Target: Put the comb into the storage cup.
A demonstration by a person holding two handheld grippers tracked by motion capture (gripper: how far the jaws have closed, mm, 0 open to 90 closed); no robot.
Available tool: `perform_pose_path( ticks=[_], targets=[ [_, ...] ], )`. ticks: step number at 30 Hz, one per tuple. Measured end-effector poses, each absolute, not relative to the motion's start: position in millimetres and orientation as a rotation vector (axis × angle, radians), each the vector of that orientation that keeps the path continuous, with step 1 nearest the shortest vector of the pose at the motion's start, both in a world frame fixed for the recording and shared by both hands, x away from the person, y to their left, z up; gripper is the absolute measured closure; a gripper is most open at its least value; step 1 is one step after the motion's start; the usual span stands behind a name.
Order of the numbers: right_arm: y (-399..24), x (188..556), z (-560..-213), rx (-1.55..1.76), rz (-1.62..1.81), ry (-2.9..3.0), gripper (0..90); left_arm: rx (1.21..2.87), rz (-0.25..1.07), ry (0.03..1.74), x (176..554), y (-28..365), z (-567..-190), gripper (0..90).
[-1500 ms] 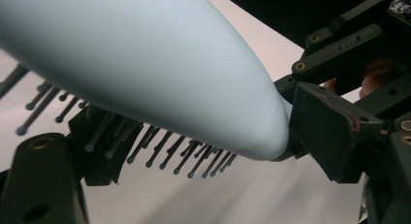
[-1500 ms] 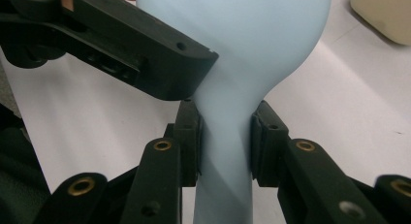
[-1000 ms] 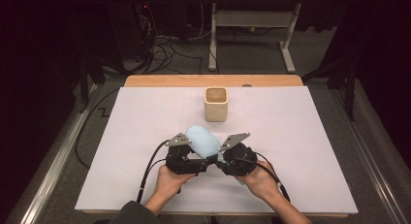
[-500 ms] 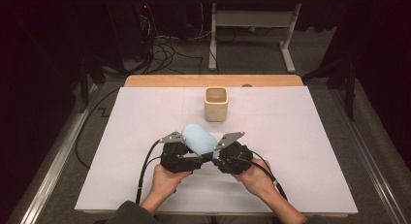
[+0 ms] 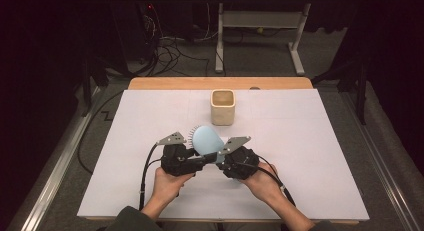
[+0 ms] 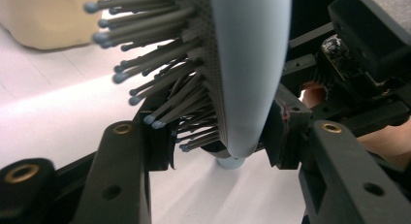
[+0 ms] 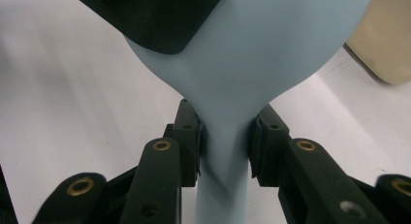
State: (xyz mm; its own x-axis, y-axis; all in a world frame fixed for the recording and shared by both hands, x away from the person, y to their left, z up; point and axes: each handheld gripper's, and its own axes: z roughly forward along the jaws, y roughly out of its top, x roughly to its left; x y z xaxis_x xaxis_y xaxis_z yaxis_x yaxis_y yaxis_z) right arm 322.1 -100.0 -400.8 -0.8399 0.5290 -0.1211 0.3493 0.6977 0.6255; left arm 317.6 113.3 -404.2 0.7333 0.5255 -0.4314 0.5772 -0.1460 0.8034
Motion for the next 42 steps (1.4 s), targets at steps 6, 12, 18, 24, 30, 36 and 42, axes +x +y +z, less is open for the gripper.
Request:
perform_pose_path(
  ticks=[6, 12, 18, 24, 30, 36, 42],
  targets=[
    [-100, 323, -398, 0.697, 0.903, 2.61, 70.0, 1.793, -0.049, 0.862, 317, 114, -399, 55.1],
    [-102, 323, -396, 0.71, 0.942, 2.611, 69.5, 1.796, -0.049, 0.853, 318, 114, -395, 55.6],
    [-105, 325, -394, 0.744, 0.986, 2.617, 63.4, 1.798, -0.036, 0.842, 318, 114, -390, 55.8],
    [-113, 324, -394, 0.732, 1.018, 2.575, 53.4, 1.784, -0.025, 0.847, 318, 118, -388, 55.8],
    [-129, 323, -394, 0.768, 1.08, 2.531, 44.8, 1.781, -0.005, 0.852, 319, 122, -386, 55.7],
    [-145, 320, -393, 0.796, 1.122, 2.49, 42.1, 1.779, 0.007, 0.858, 321, 123, -385, 55.7],
    [-165, 317, -395, 0.827, 1.17, 2.447, 38.7, 1.753, 0.012, 0.864, 323, 127, -383, 55.4]
  ],
)
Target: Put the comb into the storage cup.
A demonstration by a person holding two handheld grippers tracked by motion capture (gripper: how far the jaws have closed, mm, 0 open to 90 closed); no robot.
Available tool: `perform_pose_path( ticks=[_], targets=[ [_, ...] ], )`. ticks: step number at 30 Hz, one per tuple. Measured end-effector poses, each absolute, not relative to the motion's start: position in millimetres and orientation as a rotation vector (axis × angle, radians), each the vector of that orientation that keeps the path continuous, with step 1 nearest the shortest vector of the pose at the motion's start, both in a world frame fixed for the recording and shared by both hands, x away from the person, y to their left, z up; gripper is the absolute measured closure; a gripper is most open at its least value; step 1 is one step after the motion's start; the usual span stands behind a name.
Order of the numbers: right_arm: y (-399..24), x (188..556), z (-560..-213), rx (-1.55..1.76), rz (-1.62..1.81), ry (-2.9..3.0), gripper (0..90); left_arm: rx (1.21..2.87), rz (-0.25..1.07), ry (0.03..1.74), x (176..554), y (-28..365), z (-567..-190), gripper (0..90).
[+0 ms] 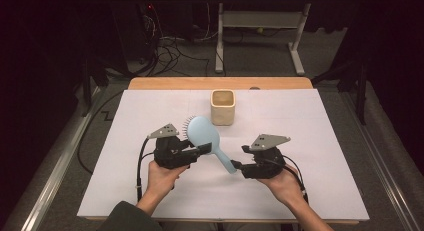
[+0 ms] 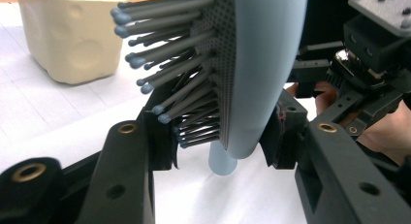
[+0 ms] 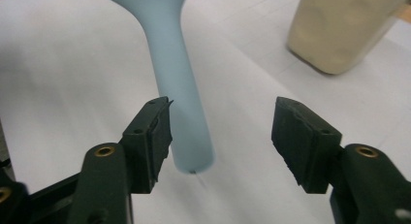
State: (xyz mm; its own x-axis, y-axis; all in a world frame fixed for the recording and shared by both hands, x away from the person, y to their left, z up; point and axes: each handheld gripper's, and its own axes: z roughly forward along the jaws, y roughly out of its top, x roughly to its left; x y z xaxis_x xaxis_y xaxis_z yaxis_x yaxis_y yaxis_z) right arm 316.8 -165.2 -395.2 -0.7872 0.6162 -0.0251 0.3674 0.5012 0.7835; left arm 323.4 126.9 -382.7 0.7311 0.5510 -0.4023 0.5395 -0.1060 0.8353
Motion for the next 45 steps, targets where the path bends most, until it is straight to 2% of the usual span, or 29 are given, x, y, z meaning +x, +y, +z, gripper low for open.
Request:
perform_pose_path(
  ticks=[27, 45],
  targets=[
    [-259, 292, -418, 1.023, 1.26, 2.215, 37.7, 1.758, 0.057, 0.88, 336, 130, -370, 55.2],
    [-295, 275, -442, 1.088, 1.329, 2.101, 33.7, 1.749, 0.095, 0.885, 349, 129, -352, 55.0]
  ],
)
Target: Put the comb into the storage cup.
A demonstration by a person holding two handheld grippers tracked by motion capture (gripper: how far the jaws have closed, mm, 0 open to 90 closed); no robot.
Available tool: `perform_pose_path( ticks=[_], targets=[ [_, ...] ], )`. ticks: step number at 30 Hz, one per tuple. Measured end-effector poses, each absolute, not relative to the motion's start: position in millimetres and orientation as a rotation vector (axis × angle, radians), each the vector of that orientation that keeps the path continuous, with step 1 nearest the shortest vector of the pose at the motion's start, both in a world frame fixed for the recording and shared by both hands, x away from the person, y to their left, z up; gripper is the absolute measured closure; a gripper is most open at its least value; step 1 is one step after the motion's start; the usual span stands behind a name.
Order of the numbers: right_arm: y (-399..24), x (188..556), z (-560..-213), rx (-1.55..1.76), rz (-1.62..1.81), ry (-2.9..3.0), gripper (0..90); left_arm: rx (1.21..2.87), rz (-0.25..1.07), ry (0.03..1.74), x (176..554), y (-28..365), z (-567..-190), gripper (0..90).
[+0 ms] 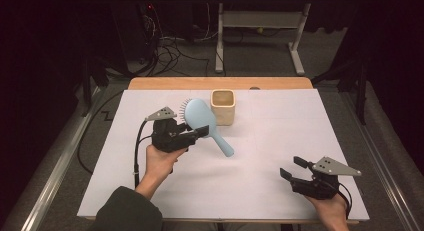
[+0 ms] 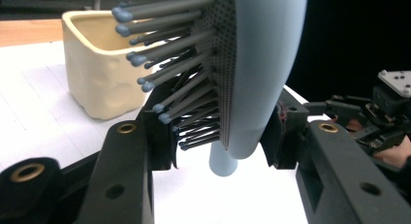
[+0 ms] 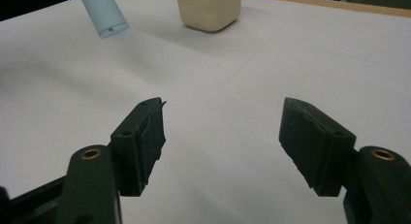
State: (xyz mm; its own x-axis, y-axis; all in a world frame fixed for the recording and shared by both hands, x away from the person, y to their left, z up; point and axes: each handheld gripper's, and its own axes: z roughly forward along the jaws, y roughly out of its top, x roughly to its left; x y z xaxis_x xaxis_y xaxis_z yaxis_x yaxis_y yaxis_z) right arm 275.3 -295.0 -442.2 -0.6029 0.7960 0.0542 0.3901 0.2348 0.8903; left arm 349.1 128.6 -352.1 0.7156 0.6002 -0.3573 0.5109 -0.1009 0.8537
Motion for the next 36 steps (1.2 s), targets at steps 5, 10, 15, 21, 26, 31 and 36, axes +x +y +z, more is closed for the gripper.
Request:
perform_pose_path(
  ticks=[5, 10, 15, 21, 26, 31, 36],
  targets=[
    [-305, 269, -448, 1.109, 1.357, 2.053, 31.9, 1.74, 0.102, 0.883, 353, 126, -346, 55.0],
    [-313, 264, -455, 1.125, 1.368, 2.013, 29.7, 1.739, 0.115, 0.887, 356, 125, -342, 55.0],
    [-315, 260, -459, 1.13, 1.379, 2.003, 30.0, 1.731, 0.116, 0.906, 362, 127, -343, 55.0],
    [-316, 259, -462, 1.105, 1.369, 2.015, 30.8, 1.719, 0.119, 0.93, 369, 131, -343, 55.0],
    [-316, 258, -462, 1.098, 1.375, 2.011, 31.1, 1.707, 0.129, 0.953, 376, 134, -344, 55.0],
    [-317, 258, -463, 1.111, 1.381, 1.997, 31.3, 1.702, 0.139, 0.976, 382, 137, -341, 55.1],
    [-316, 258, -463, 1.108, 1.382, 1.999, 31.7, 1.687, 0.149, 0.973, 387, 138, -337, 55.1]
  ],
)
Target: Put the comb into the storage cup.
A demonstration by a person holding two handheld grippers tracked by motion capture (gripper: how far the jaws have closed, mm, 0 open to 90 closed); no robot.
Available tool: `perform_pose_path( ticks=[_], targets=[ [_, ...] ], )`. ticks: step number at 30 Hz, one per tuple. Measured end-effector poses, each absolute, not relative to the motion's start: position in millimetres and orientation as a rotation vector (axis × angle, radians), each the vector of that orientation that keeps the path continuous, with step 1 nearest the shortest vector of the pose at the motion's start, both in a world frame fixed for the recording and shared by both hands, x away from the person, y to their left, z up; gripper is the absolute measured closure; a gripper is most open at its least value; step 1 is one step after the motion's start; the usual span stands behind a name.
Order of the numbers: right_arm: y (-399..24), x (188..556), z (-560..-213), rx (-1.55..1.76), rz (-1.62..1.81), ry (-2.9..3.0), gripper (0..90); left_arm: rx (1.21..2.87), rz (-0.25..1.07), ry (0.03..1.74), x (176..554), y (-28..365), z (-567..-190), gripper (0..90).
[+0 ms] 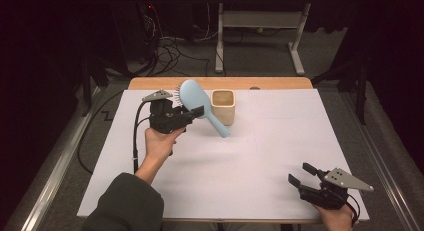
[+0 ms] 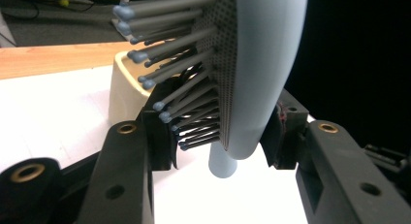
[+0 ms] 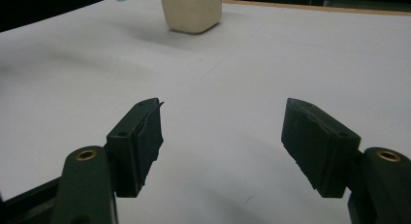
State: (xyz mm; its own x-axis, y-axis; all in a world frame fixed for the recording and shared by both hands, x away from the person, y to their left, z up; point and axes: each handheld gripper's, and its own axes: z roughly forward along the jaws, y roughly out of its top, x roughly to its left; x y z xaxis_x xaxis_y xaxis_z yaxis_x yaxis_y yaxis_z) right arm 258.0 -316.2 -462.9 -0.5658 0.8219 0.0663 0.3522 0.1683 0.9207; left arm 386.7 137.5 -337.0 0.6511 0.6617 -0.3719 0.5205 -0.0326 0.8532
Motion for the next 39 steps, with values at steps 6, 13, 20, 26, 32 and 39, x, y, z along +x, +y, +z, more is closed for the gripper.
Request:
perform_pose_path(
  ticks=[6, 13, 20, 26, 32, 39],
  targets=[
    [-317, 258, -463, 1.112, 1.381, 2.0, 31.8, 1.679, 0.146, 1.014, 397, 141, -341, 55.1],
    [-317, 258, -463, 1.112, 1.381, 1.997, 31.9, 1.688, 0.164, 1.03, 403, 142, -338, 55.2],
    [-317, 258, -463, 1.11, 1.383, 1.995, 32.1, 1.7, 0.2, 1.009, 408, 137, -324, 55.1],
    [-317, 258, -463, 1.11, 1.385, 1.993, 32.2, 1.699, 0.206, 1.016, 416, 134, -318, 55.2],
    [-317, 258, -463, 1.112, 1.384, 1.994, 32.1, 1.691, 0.205, 1.019, 423, 130, -313, 55.2],
    [-318, 258, -463, 1.112, 1.386, 1.993, 32.2, 1.668, 0.205, 1.034, 432, 129, -309, 55.2]
  ],
)
